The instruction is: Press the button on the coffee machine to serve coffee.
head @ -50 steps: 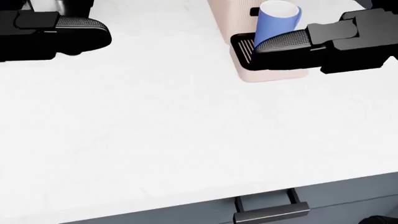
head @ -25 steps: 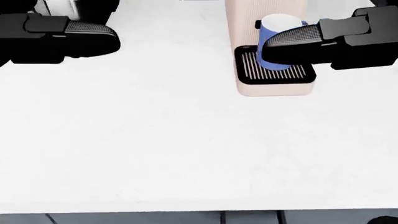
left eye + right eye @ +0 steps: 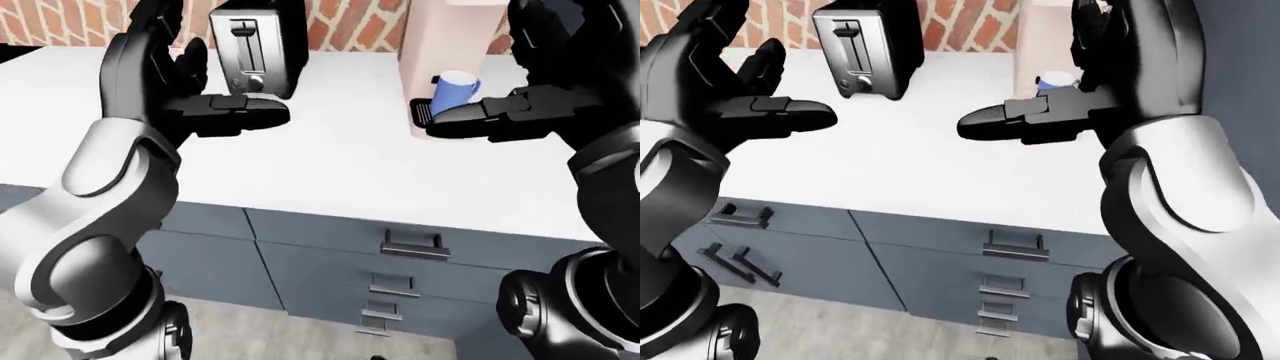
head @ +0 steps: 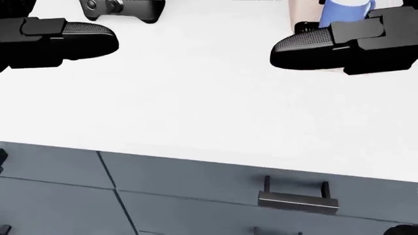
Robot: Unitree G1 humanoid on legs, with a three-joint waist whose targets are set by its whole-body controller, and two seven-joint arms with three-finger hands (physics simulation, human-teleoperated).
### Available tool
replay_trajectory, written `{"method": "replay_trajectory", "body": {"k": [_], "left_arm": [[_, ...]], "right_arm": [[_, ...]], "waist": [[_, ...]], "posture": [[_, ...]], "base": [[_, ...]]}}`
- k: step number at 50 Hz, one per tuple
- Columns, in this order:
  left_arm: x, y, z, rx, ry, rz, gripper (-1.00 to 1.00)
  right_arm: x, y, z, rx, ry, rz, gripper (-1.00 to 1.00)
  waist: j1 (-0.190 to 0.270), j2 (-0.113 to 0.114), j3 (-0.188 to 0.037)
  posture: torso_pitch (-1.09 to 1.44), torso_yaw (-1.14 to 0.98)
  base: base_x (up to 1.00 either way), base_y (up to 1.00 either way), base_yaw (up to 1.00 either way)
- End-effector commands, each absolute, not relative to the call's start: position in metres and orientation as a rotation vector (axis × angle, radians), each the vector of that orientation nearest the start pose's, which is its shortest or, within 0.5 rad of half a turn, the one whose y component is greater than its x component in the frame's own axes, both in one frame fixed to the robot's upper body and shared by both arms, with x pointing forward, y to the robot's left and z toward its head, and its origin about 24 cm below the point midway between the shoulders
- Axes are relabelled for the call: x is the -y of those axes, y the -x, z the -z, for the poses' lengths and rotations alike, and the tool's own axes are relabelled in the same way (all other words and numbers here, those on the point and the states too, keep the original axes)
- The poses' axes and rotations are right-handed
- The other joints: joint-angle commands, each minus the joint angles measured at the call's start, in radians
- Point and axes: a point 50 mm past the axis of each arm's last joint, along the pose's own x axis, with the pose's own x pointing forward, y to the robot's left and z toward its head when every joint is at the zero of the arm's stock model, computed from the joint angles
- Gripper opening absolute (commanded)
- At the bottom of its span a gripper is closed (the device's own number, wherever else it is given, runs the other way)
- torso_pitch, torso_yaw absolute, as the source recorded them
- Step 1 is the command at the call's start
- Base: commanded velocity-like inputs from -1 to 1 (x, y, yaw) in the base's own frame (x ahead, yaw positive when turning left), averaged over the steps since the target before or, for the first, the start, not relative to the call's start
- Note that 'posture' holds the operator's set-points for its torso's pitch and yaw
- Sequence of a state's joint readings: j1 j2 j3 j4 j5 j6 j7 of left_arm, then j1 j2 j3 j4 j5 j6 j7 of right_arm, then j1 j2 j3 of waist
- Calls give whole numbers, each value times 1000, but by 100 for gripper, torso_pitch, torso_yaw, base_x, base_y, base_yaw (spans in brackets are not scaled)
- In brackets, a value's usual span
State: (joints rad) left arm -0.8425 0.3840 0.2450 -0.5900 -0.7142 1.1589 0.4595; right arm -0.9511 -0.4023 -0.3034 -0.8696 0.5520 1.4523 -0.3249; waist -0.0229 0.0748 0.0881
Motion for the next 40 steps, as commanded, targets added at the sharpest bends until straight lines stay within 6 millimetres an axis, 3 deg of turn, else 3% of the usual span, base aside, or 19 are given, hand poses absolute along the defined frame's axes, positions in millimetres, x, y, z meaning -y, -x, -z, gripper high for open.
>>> {"method": "replay_trajectory", "body": {"k": [1, 5, 7, 10, 11, 32, 33, 35, 36, 38, 40], "left_arm": [[-161, -267, -317, 338, 62, 21, 100], [-160, -267, -317, 334, 59, 34, 100], [-160, -267, -317, 338, 64, 32, 100], [-161, -268, -316, 336, 69, 28, 100], [-161, -269, -316, 335, 73, 26, 100], [-162, -269, -315, 330, 72, 21, 100], [-161, -269, -315, 330, 71, 21, 100], [-161, -269, -316, 331, 72, 21, 100], [-161, -268, -316, 332, 72, 21, 100], [-161, -269, -316, 332, 71, 22, 100], [-161, -268, -316, 332, 70, 20, 100]], "right_arm": [[163, -225, -340, 460, 124, 27, 100], [163, -225, -340, 460, 123, 27, 100], [163, -225, -340, 458, 123, 26, 100], [164, -226, -340, 457, 123, 27, 100], [164, -226, -339, 456, 122, 27, 100], [163, -226, -338, 453, 121, 20, 100], [163, -226, -338, 453, 121, 19, 100], [162, -226, -339, 456, 122, 17, 100], [163, -226, -339, 456, 120, 18, 100], [163, -226, -338, 452, 121, 22, 100], [163, -226, -339, 455, 118, 21, 100]], "waist": [[-14, 5, -31], [-9, -9, -57], [3, -33, -57], [28, -92, -61], [26, -76, -49], [31, -72, -57], [28, -71, -85], [26, -64, -44], [25, -58, -35], [26, -43, -28], [23, -32, -46]], "posture": [[0, 0], [-2, 0], [-3, 0], [-3, 0], [-3, 0], [-3, 0], [-3, 0], [-3, 0], [-3, 0], [-3, 0], [-3, 0]], "base": [[0, 0, 0], [0, 0, 0], [0, 0, 0], [0, 0, 0], [0, 0, 0], [0, 0, 0], [16, 0, 0], [37, -1, 0], [40, -1, 0], [20, 0, 0], [0, 0, 0]]}}
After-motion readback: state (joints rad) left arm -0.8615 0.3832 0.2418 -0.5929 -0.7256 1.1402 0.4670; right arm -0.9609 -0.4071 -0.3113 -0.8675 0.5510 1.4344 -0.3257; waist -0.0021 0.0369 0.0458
